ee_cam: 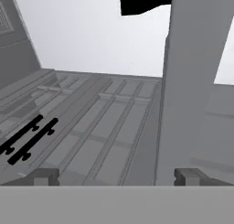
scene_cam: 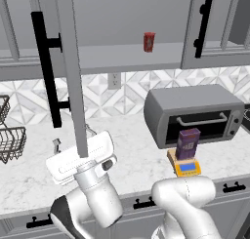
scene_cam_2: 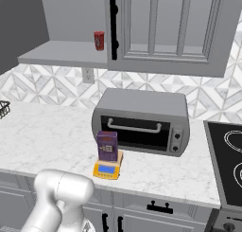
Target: Pick the cereal and place it on the digital scale for weighing, and close the cabinet.
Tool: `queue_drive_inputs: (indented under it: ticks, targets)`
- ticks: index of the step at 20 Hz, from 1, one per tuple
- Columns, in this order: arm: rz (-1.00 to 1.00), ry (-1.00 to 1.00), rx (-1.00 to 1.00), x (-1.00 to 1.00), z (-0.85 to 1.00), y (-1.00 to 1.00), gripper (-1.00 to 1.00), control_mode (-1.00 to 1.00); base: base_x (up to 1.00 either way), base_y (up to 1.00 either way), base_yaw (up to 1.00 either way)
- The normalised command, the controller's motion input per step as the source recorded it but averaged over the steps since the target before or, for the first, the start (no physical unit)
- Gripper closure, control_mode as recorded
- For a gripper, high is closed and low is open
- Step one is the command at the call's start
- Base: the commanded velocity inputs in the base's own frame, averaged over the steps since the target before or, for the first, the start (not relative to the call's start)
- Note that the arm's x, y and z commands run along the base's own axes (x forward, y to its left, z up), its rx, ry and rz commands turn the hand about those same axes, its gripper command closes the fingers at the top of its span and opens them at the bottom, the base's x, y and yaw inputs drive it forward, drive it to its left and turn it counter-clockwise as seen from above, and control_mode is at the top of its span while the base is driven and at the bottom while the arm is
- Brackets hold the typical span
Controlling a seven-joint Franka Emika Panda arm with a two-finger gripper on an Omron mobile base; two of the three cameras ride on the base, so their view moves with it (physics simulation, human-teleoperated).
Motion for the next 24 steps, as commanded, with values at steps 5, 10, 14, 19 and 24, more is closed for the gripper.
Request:
queue_drive_inputs:
  ticks: [5,10,14,19,24]
  targets:
    - [0.00,0.00,0.03,0.00,0.02,0.38,-1.00,-1.00,0.00,0.00,0.00]
    - [0.00,-0.01,0.04,-0.01,0.13,0.14,-1.00,-1.00,0.00,0.00,0.00]
    - [0.00,-0.08,0.01,0.00,0.24,0.31,-1.00,-1.00,0.00,0.00,0.00]
    - [0.00,-0.02,0.02,-0.01,-0.02,0.06,-1.00,-1.00,0.00,0.00,0.00]
    - [0.00,-0.04,0.03,-0.48,-0.90,0.13,-1.00,-1.00,0.00,0.00,0.00]
